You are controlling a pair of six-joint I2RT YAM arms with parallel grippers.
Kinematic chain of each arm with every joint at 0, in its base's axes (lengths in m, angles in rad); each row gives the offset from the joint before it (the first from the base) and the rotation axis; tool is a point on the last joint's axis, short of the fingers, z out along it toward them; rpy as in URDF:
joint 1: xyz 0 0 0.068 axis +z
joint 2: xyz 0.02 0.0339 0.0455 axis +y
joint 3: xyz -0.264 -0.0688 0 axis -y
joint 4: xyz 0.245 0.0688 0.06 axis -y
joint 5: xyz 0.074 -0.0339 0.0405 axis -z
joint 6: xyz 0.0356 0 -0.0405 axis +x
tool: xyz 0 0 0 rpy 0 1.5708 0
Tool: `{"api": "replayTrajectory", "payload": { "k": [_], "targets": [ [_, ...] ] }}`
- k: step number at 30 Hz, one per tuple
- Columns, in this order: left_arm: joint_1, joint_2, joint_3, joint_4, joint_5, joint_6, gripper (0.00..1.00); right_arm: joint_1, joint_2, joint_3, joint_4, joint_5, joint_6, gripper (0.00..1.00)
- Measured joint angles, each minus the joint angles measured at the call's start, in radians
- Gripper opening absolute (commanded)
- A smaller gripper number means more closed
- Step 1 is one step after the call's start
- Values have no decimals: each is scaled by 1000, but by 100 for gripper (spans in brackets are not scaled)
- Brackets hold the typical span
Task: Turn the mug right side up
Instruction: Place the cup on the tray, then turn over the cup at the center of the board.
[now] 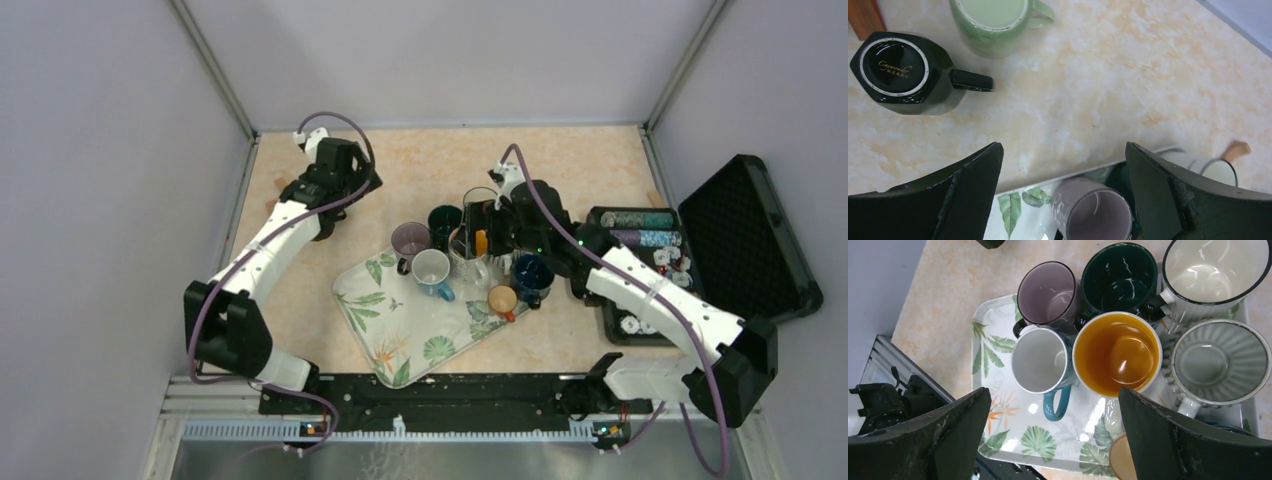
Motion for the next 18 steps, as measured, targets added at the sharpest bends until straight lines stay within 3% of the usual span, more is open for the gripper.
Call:
{"api": "replayTrajectory", "payload": {
  "k": [10,18],
  "targets": [
    [15,287,206,-59,-206,-125,98,-48,3,1,53,-50,-12,99],
    [95,443,349,-84,-240,-192,98,-63,2,-2,76,-82,-14,99]
  ]
}}
